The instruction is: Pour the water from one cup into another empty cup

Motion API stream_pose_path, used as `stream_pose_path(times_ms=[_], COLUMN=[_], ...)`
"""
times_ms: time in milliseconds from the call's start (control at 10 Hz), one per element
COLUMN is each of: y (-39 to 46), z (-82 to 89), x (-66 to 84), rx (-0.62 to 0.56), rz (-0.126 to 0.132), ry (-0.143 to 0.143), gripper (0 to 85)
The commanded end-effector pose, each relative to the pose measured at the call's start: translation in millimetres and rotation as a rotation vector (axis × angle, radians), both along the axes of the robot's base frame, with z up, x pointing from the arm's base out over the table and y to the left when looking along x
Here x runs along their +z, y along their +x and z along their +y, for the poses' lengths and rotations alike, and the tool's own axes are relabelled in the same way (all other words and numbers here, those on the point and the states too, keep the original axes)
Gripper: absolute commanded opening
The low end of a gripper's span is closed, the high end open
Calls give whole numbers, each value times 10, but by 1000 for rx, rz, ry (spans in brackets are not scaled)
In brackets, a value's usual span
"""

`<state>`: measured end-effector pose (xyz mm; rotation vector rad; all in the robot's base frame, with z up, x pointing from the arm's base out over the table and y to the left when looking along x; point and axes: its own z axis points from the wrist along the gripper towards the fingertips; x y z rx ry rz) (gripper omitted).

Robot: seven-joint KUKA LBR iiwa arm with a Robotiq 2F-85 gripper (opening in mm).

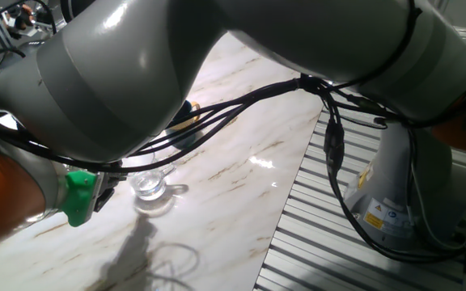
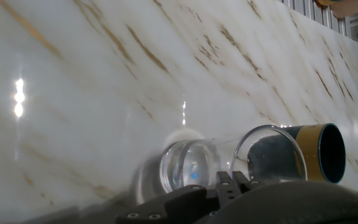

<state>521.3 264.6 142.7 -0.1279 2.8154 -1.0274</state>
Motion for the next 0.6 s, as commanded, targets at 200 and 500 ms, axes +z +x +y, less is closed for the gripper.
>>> stream_pose_path(times_ms=[200, 500], y=[9, 6], z=[5, -8], x=[88, 117], rx=[-7, -34], rz=[4, -15], ry=[63, 149], gripper=[0, 0])
